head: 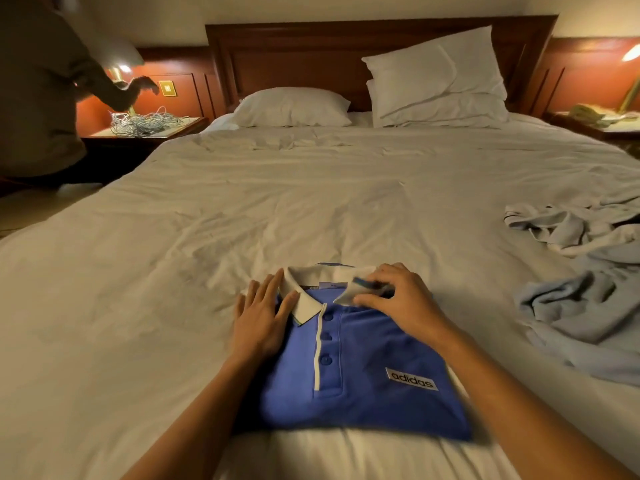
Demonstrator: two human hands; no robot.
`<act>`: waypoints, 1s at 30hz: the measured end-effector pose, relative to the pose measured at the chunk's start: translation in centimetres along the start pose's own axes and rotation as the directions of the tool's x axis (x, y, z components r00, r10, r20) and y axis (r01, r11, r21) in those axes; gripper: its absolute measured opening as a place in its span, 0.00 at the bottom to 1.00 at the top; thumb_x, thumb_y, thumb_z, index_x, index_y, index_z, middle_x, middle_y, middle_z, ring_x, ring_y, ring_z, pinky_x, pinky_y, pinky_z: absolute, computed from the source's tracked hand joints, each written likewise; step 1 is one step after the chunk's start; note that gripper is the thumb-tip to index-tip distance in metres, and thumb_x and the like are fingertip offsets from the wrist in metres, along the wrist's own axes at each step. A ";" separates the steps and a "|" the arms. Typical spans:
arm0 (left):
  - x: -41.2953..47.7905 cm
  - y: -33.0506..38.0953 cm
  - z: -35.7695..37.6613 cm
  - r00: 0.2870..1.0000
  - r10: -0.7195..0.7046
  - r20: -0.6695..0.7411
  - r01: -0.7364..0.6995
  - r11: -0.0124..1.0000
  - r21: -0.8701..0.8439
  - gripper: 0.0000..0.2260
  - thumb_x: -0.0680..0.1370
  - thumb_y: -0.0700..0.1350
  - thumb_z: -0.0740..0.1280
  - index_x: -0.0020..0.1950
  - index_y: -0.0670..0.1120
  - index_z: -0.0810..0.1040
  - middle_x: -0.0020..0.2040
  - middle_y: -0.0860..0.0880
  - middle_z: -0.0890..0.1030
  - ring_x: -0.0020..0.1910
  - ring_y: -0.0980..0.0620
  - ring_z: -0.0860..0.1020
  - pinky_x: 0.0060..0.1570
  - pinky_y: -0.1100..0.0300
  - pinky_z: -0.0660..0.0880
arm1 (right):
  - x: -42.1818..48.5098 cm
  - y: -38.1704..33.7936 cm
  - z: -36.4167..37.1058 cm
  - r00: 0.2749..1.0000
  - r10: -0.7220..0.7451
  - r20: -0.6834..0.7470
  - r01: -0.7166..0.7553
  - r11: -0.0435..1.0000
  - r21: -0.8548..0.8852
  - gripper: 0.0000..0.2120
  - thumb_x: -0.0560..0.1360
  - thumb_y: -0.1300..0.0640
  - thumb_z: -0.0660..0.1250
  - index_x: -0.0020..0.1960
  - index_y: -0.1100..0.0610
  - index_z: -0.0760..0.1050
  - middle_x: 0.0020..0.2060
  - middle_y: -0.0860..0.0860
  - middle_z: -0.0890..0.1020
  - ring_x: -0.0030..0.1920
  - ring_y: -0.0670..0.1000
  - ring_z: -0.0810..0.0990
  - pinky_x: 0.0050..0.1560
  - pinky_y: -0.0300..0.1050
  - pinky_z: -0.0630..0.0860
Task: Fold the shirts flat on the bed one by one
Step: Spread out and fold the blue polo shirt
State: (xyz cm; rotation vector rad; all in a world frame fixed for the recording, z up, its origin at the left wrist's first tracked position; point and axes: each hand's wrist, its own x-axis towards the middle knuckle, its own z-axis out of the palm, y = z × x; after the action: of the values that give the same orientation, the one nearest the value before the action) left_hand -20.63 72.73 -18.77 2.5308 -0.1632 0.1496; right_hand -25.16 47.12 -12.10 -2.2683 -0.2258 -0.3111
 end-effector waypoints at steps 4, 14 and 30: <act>0.1 -0.1 0.2 1.000 -0.005 -0.012 0.005 1.000 0.011 0.29 0.81 0.66 0.50 0.81 0.58 0.55 0.80 0.58 0.59 0.81 0.54 0.49 0.78 0.50 0.45 | -1.1 0.5 -1.5 0.994 0.000 0.106 -0.017 0.988 0.154 0.14 0.69 0.39 0.71 0.38 0.50 0.84 0.38 0.43 0.84 0.43 0.44 0.81 0.49 0.38 0.75; -0.1 0.1 -0.1 1.000 -0.006 -0.012 0.006 1.000 -0.003 0.29 0.82 0.64 0.51 0.80 0.54 0.58 0.79 0.55 0.61 0.80 0.53 0.52 0.78 0.50 0.46 | 0.8 1.9 -1.5 0.966 -0.024 0.258 0.088 0.967 -0.238 0.24 0.68 0.44 0.78 0.63 0.38 0.77 0.46 0.38 0.72 0.46 0.39 0.74 0.50 0.36 0.72; 2.2 11.0 -1.6 0.948 0.173 0.266 -0.184 0.983 0.020 0.21 0.76 0.64 0.67 0.39 0.46 0.82 0.35 0.50 0.81 0.36 0.50 0.77 0.42 0.53 0.73 | 7.4 2.5 -4.3 0.852 0.051 0.520 0.151 0.929 -0.337 0.08 0.78 0.51 0.69 0.55 0.46 0.83 0.49 0.45 0.80 0.51 0.46 0.75 0.53 0.39 0.71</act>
State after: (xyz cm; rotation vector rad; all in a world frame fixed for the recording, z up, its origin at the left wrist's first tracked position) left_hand -20.19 64.52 -11.00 2.5690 -0.5007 -0.1158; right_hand -18.13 42.74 -8.96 -2.6888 -0.5501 0.2788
